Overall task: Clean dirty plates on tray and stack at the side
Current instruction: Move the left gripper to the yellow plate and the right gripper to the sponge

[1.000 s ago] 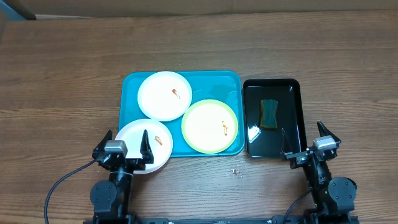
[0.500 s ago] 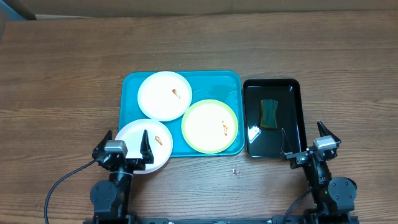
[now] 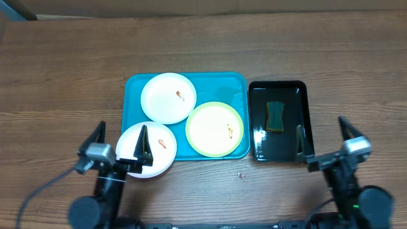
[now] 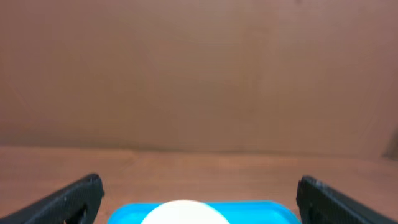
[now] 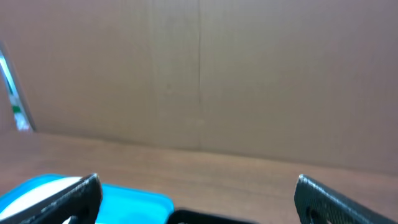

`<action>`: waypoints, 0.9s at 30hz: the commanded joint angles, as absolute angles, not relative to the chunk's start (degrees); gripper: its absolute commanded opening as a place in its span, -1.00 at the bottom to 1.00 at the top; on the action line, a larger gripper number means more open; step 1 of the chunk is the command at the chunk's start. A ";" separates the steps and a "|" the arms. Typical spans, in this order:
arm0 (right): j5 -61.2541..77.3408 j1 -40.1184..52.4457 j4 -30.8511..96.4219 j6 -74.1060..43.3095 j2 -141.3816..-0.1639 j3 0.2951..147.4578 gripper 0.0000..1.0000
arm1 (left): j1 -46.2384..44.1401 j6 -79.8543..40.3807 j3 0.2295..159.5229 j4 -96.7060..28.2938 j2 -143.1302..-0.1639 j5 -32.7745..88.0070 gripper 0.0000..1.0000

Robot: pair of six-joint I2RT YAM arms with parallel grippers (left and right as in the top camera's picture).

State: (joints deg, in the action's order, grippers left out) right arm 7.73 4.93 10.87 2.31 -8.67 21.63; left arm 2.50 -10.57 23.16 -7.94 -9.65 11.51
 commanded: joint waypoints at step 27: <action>12.86 5.26 81.38 -12.05 -90.26 93.30 0.21 | -5.87 -16.51 68.36 -70.83 -71.59 21.47 0.01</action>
State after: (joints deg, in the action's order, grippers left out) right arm 19.79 5.02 81.56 -6.59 -87.72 93.95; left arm -2.61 -12.43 74.89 -77.49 -71.72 25.10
